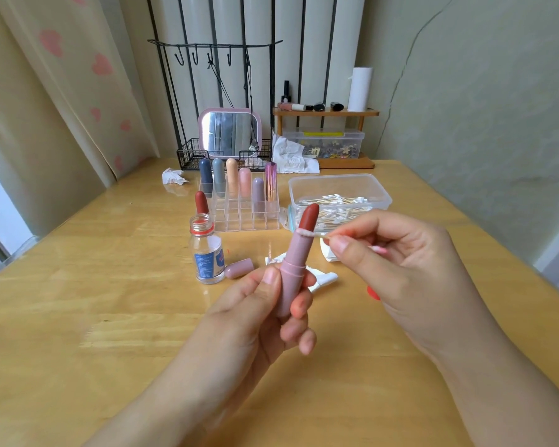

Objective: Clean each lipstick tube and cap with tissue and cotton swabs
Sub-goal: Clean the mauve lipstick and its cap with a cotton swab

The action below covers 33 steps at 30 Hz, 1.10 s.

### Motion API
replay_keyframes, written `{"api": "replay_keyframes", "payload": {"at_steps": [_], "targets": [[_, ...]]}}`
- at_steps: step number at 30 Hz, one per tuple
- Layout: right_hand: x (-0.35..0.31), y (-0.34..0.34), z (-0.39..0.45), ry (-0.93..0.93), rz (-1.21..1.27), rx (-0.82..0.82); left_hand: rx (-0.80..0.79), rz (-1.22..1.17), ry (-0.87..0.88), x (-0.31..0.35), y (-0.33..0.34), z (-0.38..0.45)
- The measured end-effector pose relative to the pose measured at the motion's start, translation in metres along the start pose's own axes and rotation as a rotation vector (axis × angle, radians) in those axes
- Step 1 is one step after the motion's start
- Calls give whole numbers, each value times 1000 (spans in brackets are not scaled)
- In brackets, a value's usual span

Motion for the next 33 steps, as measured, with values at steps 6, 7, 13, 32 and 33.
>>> {"api": "replay_keyframes", "payload": {"at_steps": [6, 7, 13, 32, 33], "targets": [[1, -5, 3, 12, -23, 29, -94, 9, 3, 3, 2, -1], [1, -4, 2, 14, -20, 28, -93, 33, 10, 3, 2, -2], [2, 1, 0, 11, 17, -5, -84, 35, 11, 5, 2, -2], [2, -4, 2, 23, 5, 15, -142, 4, -3, -5, -1, 2], [1, -5, 2, 26, 7, 18, -98, 51, -5, -7, -4, 2]]}}
Point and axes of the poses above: each hand's wrist, its own z-axis towards the middle knuckle, its own y-axis out of the palm, x = y × z, the point moved 4 cm from there along z, towards the middle knuckle, and after that the axes turned 7 degrees about z, right-handed, at the moved point
